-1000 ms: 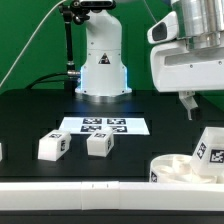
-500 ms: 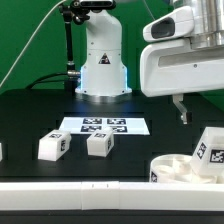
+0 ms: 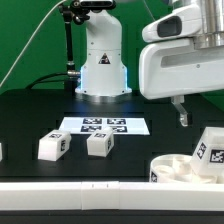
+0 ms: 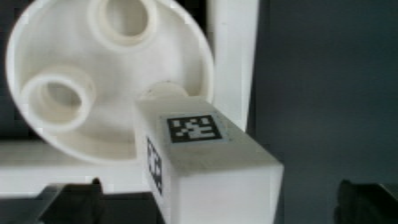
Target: Assemble stool
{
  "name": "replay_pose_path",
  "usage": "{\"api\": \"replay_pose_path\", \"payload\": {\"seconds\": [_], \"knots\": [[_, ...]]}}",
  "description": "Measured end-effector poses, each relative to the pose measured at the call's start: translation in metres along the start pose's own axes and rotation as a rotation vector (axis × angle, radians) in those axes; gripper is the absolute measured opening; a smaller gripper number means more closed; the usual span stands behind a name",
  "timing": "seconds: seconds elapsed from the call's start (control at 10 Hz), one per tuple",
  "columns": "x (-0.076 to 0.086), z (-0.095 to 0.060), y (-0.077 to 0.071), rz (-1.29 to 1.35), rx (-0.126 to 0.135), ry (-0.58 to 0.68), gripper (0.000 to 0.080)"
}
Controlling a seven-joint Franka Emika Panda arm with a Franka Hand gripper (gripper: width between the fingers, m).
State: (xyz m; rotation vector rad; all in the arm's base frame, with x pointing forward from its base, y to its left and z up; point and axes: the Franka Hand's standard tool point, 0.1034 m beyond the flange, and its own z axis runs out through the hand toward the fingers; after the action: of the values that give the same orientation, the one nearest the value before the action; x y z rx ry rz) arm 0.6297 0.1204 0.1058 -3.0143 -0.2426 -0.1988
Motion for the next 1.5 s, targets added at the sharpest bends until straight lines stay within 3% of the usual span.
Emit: {"api": "replay_pose_path", "payload": {"seconds": [0.2, 0.6, 0.9, 1.2, 1.5], "knots": [[0.01, -0.001, -0.003, -0.221, -0.025, -0.019, 0.0649], [0.012, -0.001, 0.002, -0.454, -0.031, -0.029, 0.0649], [0.013, 0.008, 0.006, -0.813, -0.076, -0.088, 0.0649], [0.013, 0.013, 0.006, -1.084, -0.104, -0.125, 0.0649], [0.008, 0.02, 0.015, -1.28, -0.105, -0.163, 0.0649]]}}
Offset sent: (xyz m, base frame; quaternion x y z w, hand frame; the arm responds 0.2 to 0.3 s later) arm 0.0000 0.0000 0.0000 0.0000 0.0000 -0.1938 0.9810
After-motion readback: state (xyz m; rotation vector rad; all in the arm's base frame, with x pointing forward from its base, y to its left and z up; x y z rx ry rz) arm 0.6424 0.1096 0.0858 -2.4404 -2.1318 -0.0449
